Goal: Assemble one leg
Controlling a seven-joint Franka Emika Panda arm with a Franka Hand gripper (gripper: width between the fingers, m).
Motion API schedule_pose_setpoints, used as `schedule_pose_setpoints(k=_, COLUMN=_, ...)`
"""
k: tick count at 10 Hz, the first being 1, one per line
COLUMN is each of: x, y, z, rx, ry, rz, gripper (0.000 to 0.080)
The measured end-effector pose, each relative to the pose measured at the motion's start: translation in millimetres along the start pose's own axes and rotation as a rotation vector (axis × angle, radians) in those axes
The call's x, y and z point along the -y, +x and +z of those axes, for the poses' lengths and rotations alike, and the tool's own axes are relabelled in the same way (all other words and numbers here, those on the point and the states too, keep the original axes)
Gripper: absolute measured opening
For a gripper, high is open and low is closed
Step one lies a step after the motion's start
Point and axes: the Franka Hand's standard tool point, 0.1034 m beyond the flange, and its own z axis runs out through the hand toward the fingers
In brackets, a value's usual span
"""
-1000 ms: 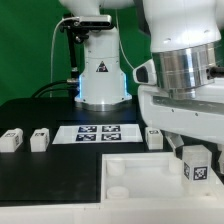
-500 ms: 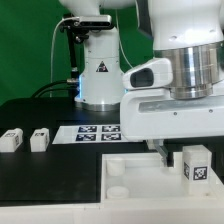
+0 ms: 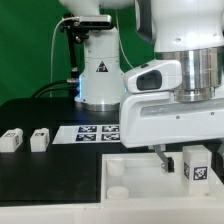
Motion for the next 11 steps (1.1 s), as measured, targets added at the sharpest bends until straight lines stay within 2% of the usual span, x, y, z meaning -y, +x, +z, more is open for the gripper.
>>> schedule_pose_setpoints(k=1, x=1.0, y=-0.3, z=0.2, rx=0.001, ry=0.005, rz=0.121, gripper=0.0385)
schedule_pose_setpoints(k=2, x=1.4, y=-0.4, z=0.3, rx=0.001, ry=0.006, rz=0.215, gripper=0.0289)
schedule_pose_setpoints(k=3, x=1.4, y=-0.4, z=0.3, rx=0.002, ry=0.007, rz=0.279, gripper=0.0289)
schedule_pose_setpoints(k=5, x=0.8, y=0.3, z=0.3, rx=0.008, ry=0.004, rz=0.574, gripper=0.029)
schedule_pose_setpoints(k=7, x=2.7, y=-1.0, z=0.8, rx=0.006, ry=-0.01, rz=1.021, gripper=0.029)
schedule_pose_setpoints(k=8, x=2.4, y=-0.9, z=1.1, rx=0.007, ry=-0.009, rz=1.195, gripper=0.0291)
schedule_pose_setpoints(k=9, x=1.0, y=-0.9, z=1.3, rx=0.022, ry=0.027, rz=1.356, gripper=0.0291)
schedule_pose_setpoints(k=10, x=0.9, y=-0.9, z=1.3, rx=0.043, ry=0.047, rz=1.49, gripper=0.0292)
schedule_pose_setpoints(k=11, x=1.0, y=-0.8, z=1.4, rx=0.052, ry=0.055, rz=1.557, gripper=0.0292)
